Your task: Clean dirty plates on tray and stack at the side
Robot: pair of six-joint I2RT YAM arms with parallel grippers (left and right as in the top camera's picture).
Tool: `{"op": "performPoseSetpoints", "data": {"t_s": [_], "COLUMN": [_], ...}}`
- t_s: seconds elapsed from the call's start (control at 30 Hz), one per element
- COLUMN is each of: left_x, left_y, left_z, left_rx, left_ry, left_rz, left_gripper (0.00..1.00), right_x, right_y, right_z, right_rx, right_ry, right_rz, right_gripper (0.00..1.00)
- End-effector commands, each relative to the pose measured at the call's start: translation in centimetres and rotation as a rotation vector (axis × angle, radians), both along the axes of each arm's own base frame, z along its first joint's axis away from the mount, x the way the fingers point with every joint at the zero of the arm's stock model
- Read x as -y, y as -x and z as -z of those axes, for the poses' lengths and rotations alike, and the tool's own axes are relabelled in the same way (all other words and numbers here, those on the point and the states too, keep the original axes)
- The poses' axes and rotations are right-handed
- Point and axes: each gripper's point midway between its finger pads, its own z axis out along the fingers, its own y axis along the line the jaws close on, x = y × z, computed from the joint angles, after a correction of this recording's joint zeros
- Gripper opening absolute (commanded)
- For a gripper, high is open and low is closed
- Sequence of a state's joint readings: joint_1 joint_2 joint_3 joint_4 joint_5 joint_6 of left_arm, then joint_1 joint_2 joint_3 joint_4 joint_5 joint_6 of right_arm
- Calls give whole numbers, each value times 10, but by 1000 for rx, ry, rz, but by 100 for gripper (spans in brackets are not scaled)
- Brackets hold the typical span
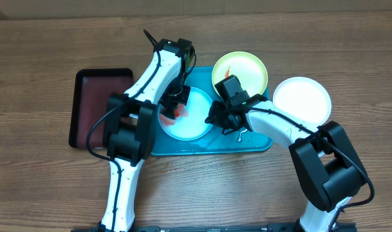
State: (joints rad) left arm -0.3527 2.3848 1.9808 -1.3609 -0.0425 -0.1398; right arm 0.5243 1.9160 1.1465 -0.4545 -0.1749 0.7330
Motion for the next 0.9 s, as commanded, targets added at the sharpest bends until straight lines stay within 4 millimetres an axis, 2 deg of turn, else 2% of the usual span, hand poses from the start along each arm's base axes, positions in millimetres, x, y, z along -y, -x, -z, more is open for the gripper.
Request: {"op": "performPoseSetpoints", "data": {"t_s": [0.0, 0.1, 0.2, 0.43, 0.53, 0.67, 0.73, 0.87], "left_x": [44, 58, 65, 70, 55, 7, -9, -17], "left_y": [22, 24, 17, -16, -33, -43, -42, -38], "left_z": [1, -4, -6, -1, 5, 8, 4, -7], "left_rx": [-115, -131, -110, 20, 87, 163, 183, 172], "left_ry": [287, 417, 475, 477, 373, 78, -19, -66], "left_rz": [89, 122, 123, 53, -29, -209, -257, -260], "left_gripper": [4, 4, 4, 4, 4, 4, 4, 4], "right_x": [-4, -4, -4, -5, -5, -5, -5, -5], "right_y": [-8, -8, -8, -9, -9, -9, -9, -9], "right_z": [-4, -4, -4, -4, -4, -4, -4, -5], "right_rx": [21, 21, 21, 23, 23, 23, 23, 26], "right_ry": [-5, -5, -6, -7, -7, -7, -7, -9], "right_rz": [1, 1, 1, 0, 0, 1, 1, 1], "right_gripper": [4, 4, 4, 4, 4, 4, 4, 4]}}
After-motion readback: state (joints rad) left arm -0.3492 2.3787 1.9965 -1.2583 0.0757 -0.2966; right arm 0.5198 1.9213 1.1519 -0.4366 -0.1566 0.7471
